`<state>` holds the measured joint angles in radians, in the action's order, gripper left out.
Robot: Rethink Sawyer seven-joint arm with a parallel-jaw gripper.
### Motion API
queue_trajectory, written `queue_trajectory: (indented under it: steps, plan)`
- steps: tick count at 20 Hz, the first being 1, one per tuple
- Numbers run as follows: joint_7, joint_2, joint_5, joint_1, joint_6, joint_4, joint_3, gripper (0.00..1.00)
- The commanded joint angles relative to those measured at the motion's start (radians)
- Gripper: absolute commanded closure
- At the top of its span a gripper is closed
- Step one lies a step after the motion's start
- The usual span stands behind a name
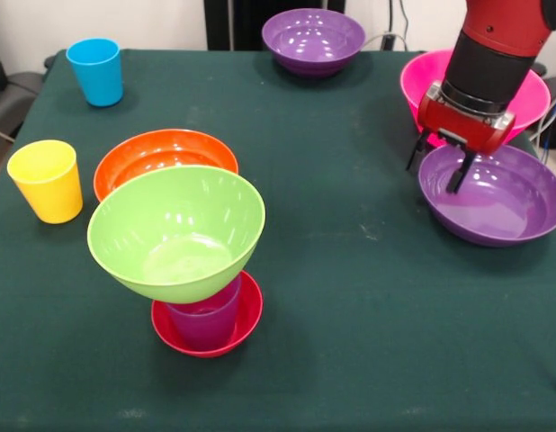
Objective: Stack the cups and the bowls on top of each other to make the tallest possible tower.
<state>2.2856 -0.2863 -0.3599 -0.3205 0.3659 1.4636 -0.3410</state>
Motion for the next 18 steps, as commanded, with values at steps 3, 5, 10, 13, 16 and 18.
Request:
queue_trajectory:
  steps: [3,5,10,13,16,18]
  plan:
    - [0.149,0.019,-0.006,0.018,-0.019,0.051,0.088,0.00]
    - [0.154,0.014,-0.014,0.024,-0.016,0.060,0.101,0.00]
    - [0.147,0.012,-0.010,0.028,-0.026,0.062,0.104,1.00]
    - [0.150,0.011,-0.013,0.029,-0.032,0.067,0.108,1.00]
    - [0.147,0.011,-0.012,0.034,-0.038,0.069,0.113,1.00]
    - [0.145,0.011,-0.011,0.036,-0.040,0.069,0.115,1.00]
